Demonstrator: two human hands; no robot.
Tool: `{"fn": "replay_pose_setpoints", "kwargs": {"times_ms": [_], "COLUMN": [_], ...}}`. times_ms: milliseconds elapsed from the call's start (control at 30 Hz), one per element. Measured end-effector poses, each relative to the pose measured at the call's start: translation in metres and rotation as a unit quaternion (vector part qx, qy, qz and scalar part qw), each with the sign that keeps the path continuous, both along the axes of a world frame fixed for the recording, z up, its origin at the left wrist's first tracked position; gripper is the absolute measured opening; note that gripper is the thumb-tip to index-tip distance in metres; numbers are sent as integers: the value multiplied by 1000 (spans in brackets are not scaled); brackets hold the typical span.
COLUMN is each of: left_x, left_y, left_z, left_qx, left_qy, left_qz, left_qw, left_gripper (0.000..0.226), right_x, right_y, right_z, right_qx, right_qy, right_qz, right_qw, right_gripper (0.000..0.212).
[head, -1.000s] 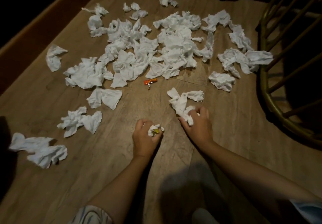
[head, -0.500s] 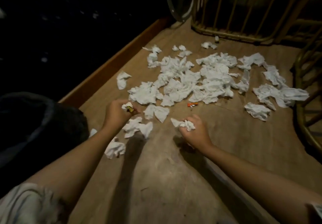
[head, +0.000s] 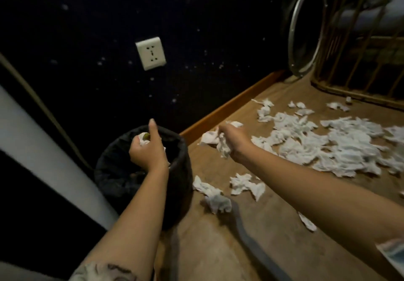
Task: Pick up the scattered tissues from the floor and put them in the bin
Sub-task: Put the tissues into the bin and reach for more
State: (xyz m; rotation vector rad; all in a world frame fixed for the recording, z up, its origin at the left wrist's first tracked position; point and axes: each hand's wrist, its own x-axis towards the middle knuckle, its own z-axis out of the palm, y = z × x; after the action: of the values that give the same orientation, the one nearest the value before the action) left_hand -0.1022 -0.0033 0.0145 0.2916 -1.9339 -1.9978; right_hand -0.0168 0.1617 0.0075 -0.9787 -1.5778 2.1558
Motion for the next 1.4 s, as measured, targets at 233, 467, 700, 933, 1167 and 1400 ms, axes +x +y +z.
{"fn": "replay_pose_setpoints", "kwargs": {"times_ms": [233, 467, 700, 933, 1167, 1400], "left_x": [-19, -28, -32, -53, -2, 45], "left_y": [-20, -20, -17, -31, 29, 104], "left_z": [-6, -19, -29, -35, -43, -104], "left_qx": [235, 266, 137, 64, -200, -371], "left_qy": [-29, -23, -61, -114, 204, 269], "left_qz": [141, 156, 128, 112, 1, -242], "left_qw": [961, 951, 980, 985, 958, 855], "left_gripper": [40, 56, 66, 46, 20, 23], "right_x": [-73, -96, -95, -105, -94, -21], "right_y": [-80, -109, -108, -75, -16, 81], "right_z": [37, 37, 26, 8, -6, -83], "right_qx": [-19, -74, -104, 26, 341, 456], "right_qy": [-33, -70, -32, -16, 83, 106], "right_qz": [72, 97, 204, 278, 265, 267], "right_qw": [997, 990, 973, 960, 898, 842], "right_gripper": [58, 42, 43, 44, 16, 18]}}
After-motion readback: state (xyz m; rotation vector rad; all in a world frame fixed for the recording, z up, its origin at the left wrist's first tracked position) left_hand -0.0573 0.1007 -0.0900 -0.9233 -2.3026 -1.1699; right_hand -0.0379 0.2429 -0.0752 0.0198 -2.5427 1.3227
